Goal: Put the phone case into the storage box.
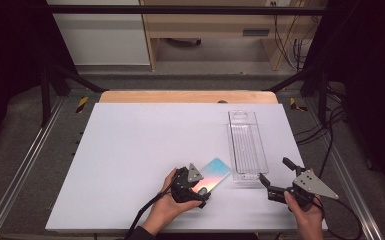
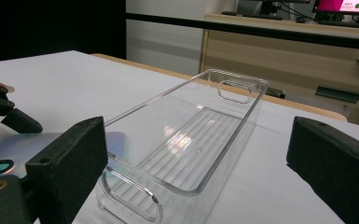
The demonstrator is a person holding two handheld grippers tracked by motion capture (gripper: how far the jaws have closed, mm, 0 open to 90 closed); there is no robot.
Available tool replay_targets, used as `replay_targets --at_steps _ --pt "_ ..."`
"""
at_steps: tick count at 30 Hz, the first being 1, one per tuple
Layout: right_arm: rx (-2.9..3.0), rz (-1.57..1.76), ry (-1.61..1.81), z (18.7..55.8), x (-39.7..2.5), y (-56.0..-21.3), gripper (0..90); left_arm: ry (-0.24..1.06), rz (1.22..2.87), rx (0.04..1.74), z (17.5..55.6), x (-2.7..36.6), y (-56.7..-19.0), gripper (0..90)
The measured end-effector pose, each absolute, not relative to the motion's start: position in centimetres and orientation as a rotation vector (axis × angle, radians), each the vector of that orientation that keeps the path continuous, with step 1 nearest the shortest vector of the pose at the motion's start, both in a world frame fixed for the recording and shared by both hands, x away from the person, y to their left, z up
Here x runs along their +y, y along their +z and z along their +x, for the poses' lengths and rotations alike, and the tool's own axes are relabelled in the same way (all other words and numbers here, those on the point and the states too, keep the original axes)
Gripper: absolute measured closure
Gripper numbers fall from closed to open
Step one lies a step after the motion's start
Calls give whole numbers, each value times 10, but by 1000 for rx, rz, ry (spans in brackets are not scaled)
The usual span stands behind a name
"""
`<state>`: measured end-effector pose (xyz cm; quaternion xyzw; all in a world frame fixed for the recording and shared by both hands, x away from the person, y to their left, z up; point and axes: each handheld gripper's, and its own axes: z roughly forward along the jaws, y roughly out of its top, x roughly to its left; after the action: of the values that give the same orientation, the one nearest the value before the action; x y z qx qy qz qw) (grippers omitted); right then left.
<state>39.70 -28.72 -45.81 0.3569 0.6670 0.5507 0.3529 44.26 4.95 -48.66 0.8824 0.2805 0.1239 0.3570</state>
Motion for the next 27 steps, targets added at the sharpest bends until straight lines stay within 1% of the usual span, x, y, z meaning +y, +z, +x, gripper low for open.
replay_targets --at_steps 1,14,18,19,23,27 --pt "1725 922 1424 397 -287 -458 57 323 2265 727 442 50 -487 148" --pt "1730 910 1418 397 -286 -458 57 326 2218 737 441 56 -489 167" --pt "1735 904 1414 396 -284 -458 57 330 2206 744 444 67 -485 168" --pt "1737 898 1415 396 -283 -458 56 339 2187 758 446 76 -482 168" --pt "1738 892 1410 395 -282 -458 56 357 2160 783 448 89 -476 168" --pt "1740 866 1394 394 -276 -456 49 386 2116 819 453 112 -463 168"
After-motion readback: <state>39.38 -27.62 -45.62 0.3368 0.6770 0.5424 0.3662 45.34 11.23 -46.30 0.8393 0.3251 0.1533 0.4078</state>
